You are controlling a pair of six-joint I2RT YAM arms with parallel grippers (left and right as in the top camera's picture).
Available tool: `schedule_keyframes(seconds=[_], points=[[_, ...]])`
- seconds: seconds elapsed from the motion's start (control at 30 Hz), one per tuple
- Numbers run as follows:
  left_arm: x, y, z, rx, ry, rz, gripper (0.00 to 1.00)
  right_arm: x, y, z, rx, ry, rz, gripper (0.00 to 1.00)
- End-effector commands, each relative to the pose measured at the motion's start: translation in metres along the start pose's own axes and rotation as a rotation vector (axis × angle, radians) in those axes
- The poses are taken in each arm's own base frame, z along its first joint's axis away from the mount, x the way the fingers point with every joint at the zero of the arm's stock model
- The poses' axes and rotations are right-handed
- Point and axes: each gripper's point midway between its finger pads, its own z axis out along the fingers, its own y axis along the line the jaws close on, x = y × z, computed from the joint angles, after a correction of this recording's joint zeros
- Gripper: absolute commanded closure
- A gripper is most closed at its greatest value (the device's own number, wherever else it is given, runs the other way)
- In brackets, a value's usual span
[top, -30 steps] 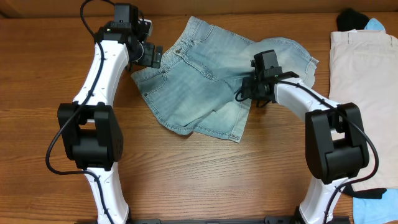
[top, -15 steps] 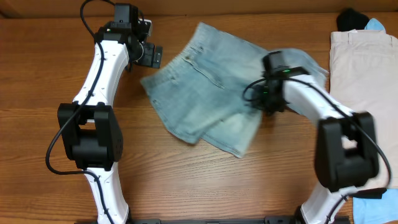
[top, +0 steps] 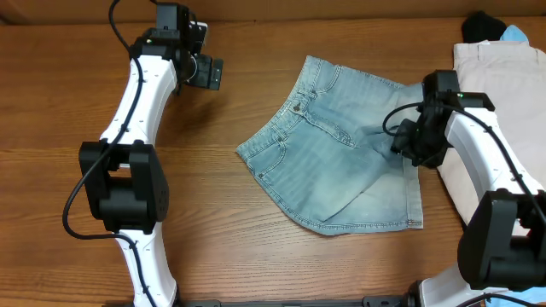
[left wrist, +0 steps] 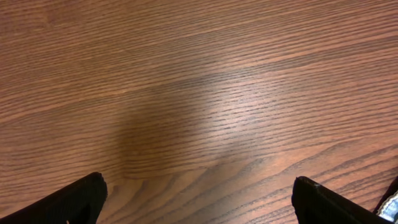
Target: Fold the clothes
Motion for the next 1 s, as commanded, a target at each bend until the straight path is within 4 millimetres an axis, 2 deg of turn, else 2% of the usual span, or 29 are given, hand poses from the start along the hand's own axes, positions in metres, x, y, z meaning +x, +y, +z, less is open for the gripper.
schedule_keyframes(seconds=[0.0,0.13,0.23,0.5,0.6,0.7,0.77,0.83,0.87,0.97], points=[[-0.007,0.001,-0.002,0.002,-0.020,0.016,0.02,0.009,-0.003,0.012,0.001,0.005,-0.042,0.48],[-0.005,0.000,-0.001,0.003,-0.016,0.015,0.02,0.005,-0.010,0.035,0.016,-0.049,-0.049,0.44],[-0.002,0.000,0.001,0.003,-0.008,0.015,0.02,-0.001,-0.027,0.046,0.071,-0.095,-0.029,0.41],[0.000,0.000,0.003,0.004,-0.004,0.015,0.02,-0.021,-0.051,0.050,0.074,-0.155,0.046,0.40],[0.000,0.000,0.003,0.004,-0.004,0.015,0.02,-0.015,-0.037,0.065,-0.014,-0.095,-0.028,0.41],[0.000,0.000,0.003,0.004,-0.004,0.015,0.02,-0.010,-0.025,0.067,-0.080,-0.066,-0.036,0.50],[0.000,0.000,0.003,0.005,-0.004,0.015,0.02,-0.005,-0.022,0.067,-0.102,-0.046,-0.035,0.61],[-0.001,-0.002,0.003,0.015,-0.007,0.015,0.03,0.002,-0.026,0.067,-0.091,-0.015,-0.028,0.79],[-0.001,-0.002,0.003,0.015,-0.009,0.015,0.05,0.006,-0.030,0.066,-0.086,0.003,-0.014,0.94],[-0.005,-0.010,0.003,0.049,-0.024,0.021,0.07,0.002,-0.049,0.048,-0.077,0.011,0.087,0.96]])
